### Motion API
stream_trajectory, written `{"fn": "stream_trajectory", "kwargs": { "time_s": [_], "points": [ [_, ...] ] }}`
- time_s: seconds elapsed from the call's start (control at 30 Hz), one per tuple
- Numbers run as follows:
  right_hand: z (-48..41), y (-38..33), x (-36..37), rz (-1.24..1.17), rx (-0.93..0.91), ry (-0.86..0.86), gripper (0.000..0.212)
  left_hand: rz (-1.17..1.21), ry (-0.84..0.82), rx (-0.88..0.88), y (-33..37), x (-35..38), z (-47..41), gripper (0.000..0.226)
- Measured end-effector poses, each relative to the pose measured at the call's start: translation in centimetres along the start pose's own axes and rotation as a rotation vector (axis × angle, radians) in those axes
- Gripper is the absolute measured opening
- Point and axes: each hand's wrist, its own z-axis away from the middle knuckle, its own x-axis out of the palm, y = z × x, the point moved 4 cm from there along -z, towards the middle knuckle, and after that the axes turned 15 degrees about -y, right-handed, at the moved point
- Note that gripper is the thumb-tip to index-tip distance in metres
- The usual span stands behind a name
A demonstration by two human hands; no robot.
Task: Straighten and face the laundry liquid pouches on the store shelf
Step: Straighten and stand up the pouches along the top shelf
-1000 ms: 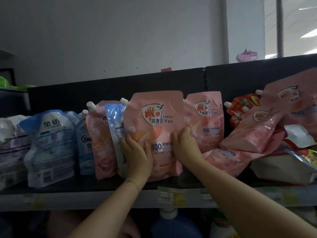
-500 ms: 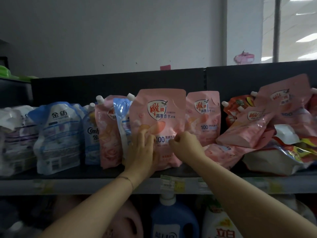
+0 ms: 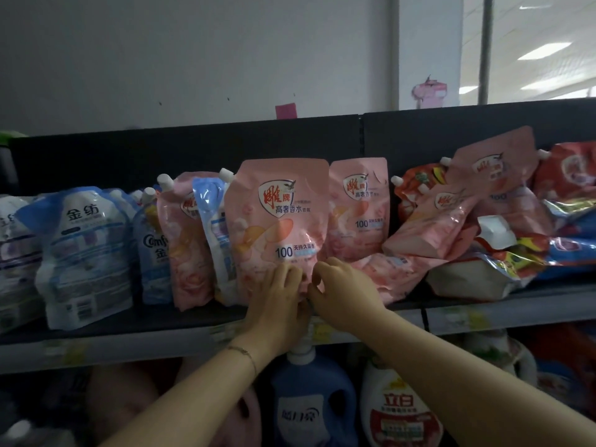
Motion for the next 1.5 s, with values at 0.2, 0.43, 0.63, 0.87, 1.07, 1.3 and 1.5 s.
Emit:
{"fn": "stream_trajectory", "kwargs": {
  "time_s": [0.2, 0.43, 0.63, 0.87, 1.07, 1.3, 1.5],
  "points": [
    [1.0, 3.5, -1.3, -0.003, 0.042, 0.042, 0.016, -0.034, -0.004, 0.019, 3.3, 0.2, -2.2, 0.029],
    [1.2, 10.0, -4.5, 0.009, 0.107, 0.057, 0.017, -0.007, -0.047, 0.023, 8.0, 1.3, -7.9, 0.032],
    [1.2, 16.4, -7.6, 0.003, 0.155, 0.045, 0.015, 0.110, -0.090, 0.021, 13.5, 3.2, -13.1, 0.040],
    [-0.3, 20.2, -10.8, 0.058, 0.174, 0.089, 0.024, 0.192, -0.126, -0.015, 17.3, 4.6, -17.7, 0.049],
    [-1.0, 25.7, -12.3, -0.090, 0.310, 0.039, 0.020, 0.142, -0.292, -0.194, 17.5, 6.7, -20.8, 0.063],
    [-2.4, 27.8, -12.4, -0.247, 0.333, 0.027, 0.012, 0.103, -0.375, -0.146, 16.8, 7.4, -21.1, 0.039],
    [-2.8, 27.3, -12.6, -0.175, 0.425, -0.033, 0.030, 0.310, -0.420, -0.151, 14.7, 6.4, -20.6, 0.031]
  ]
}}
